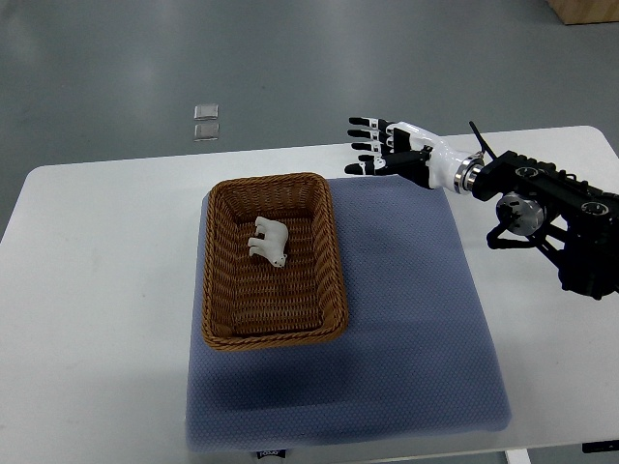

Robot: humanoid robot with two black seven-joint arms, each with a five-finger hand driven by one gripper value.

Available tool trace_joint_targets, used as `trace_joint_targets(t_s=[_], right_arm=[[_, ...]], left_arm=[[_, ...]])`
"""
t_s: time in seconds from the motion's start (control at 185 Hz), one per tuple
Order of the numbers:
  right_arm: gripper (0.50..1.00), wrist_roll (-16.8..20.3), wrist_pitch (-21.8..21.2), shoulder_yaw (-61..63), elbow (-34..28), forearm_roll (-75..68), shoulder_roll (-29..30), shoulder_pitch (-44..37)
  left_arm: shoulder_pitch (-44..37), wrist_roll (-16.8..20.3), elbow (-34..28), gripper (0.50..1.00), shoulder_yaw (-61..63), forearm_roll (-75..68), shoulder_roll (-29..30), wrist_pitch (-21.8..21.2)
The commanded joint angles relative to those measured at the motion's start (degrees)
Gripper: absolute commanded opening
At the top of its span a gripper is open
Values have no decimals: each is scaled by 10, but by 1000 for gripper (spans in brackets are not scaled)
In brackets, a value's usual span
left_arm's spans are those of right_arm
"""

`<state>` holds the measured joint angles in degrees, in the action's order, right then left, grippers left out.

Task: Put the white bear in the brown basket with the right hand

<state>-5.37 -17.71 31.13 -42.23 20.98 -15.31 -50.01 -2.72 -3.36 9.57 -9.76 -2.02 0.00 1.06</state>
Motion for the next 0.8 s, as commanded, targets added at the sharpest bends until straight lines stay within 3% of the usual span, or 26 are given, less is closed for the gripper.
trace_joint_targets(t_s=[0.0, 0.211, 0.794], right_arm=[[938, 19, -7, 1, 6, -66, -9, 11], [938, 34, -25, 1, 7, -167, -20, 32], [940, 26, -25, 2, 6, -171, -18, 50]], left_arm=[[0, 0, -2, 1000, 0, 0, 0, 0], [0, -1, -3, 1000, 0, 1, 0, -1], [-7, -1, -7, 1000, 1, 0, 0, -2]])
